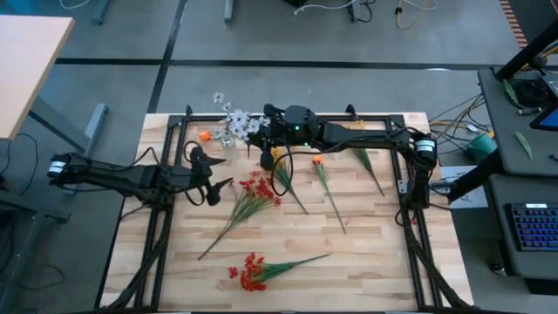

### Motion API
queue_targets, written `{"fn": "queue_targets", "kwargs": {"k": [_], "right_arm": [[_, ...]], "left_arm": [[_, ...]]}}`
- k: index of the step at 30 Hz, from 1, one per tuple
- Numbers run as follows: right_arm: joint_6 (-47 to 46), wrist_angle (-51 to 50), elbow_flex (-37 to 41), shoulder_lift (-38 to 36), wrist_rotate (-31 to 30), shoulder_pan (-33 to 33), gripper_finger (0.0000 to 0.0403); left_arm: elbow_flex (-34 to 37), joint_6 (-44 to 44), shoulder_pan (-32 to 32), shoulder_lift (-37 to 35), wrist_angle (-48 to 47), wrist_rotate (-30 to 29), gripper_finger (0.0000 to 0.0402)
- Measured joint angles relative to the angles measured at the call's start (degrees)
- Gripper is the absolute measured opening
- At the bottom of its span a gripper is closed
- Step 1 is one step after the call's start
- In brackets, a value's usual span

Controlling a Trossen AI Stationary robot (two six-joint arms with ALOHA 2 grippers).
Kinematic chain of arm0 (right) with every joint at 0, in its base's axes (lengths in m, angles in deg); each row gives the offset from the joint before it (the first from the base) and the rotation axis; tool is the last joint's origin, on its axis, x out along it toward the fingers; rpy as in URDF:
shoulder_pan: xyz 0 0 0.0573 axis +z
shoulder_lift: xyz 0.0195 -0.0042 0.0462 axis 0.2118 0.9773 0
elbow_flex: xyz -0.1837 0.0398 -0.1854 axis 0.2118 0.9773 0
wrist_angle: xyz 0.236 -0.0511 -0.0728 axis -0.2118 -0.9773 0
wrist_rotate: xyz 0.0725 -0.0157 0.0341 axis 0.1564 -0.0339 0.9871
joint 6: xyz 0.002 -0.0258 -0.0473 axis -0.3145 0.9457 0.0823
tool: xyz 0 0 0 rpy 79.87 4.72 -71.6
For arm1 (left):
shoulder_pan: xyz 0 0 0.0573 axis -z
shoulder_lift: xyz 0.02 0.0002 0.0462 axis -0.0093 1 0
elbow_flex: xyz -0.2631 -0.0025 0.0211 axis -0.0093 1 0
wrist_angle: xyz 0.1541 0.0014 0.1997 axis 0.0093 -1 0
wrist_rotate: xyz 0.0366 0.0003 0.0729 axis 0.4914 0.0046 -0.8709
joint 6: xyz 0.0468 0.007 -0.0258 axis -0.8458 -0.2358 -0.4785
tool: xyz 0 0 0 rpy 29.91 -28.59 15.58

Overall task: Sort flowers into vase by color
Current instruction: Put the white flowers into the left transparent flower vase

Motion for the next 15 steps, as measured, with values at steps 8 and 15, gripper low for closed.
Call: {"fn": "queue_targets", "kwargs": {"k": [8,15], "right_arm": [[1.5,2.2,0.0,0.0,0.0,0.5,0.0013],[2.9,12.4,0.1,3.0,0.0,0.7,0.0013]], "left_arm": [[5.4,-6.2,-4.8,-8.3,6.3,7.6,0.03],[8.9,-4.6,-8.9,-10.4,6.5,7.5,0.03]]}}
